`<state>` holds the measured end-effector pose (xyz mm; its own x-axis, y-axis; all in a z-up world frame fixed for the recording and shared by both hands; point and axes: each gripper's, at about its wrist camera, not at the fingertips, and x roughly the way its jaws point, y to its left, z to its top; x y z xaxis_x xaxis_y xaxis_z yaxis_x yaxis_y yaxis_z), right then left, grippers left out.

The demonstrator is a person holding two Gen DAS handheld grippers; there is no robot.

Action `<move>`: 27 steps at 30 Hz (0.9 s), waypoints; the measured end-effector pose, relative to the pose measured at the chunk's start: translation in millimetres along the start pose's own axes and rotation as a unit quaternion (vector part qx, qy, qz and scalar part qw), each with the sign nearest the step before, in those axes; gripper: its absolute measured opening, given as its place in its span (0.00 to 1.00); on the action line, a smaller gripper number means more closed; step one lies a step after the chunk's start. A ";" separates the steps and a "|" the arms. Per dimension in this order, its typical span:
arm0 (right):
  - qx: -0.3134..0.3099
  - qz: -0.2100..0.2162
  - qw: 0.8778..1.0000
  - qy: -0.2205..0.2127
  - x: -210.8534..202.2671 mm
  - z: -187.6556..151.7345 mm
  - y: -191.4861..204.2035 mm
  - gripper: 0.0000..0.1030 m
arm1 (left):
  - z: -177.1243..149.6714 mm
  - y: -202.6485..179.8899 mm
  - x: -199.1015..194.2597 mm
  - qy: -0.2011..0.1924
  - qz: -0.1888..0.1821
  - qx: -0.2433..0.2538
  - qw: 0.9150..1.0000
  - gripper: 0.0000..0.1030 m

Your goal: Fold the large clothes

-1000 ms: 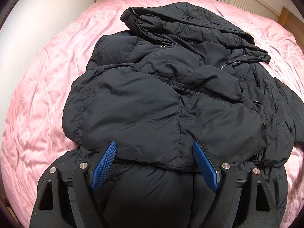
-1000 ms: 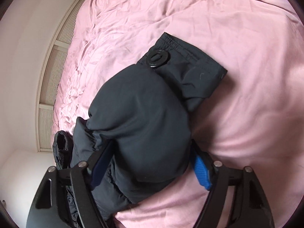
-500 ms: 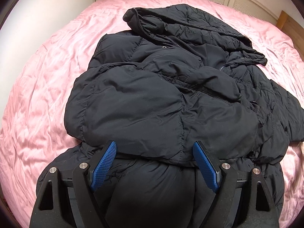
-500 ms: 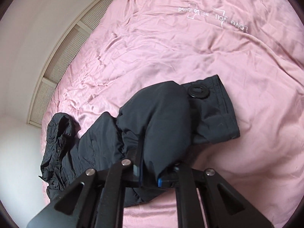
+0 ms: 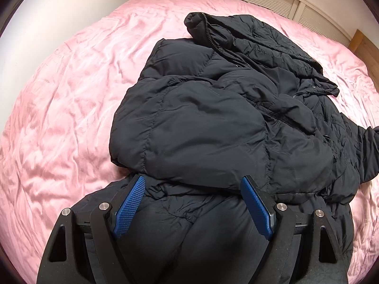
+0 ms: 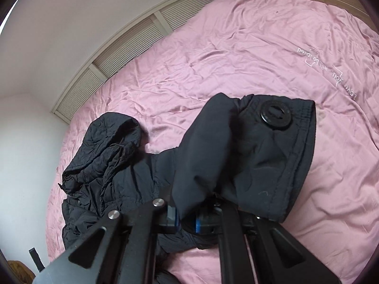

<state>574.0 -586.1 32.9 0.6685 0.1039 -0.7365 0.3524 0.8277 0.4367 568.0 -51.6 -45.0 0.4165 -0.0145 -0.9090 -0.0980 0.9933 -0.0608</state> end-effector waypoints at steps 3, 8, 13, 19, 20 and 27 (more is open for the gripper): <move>-0.028 0.008 1.000 0.001 -4.1 -5.9 30.4 0.08 | -1.3 13.2 -2.0 -0.002 -0.004 -0.004 1.000 0.79; -0.068 0.024 0.997 0.008 -6.4 -22.7 79.8 0.08 | -5.6 38.7 -2.9 0.000 -0.009 -0.013 1.000 0.80; -0.107 0.044 0.993 0.022 -1.8 -49.5 130.6 0.08 | -10.6 68.7 -6.7 0.002 -0.013 -0.027 1.000 0.79; -0.156 0.063 0.984 0.051 9.3 -91.4 184.2 0.08 | -13.8 102.2 -13.5 -0.001 -0.012 -0.036 0.999 0.79; -0.165 0.063 0.983 0.057 11.2 -99.2 191.9 0.08 | -14.7 106.5 -14.4 -0.001 -0.012 -0.037 0.999 0.79; -0.218 0.068 0.968 0.100 27.6 -155.5 236.9 0.08 | -21.1 132.0 -18.0 -0.001 -0.012 -0.053 0.999 0.79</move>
<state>574.1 -301.4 35.7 0.5336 0.2977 -0.7916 -0.0697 0.9483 0.3096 528.5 77.4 -45.4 0.4221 -0.0378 -0.9057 -0.1825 0.9751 -0.1258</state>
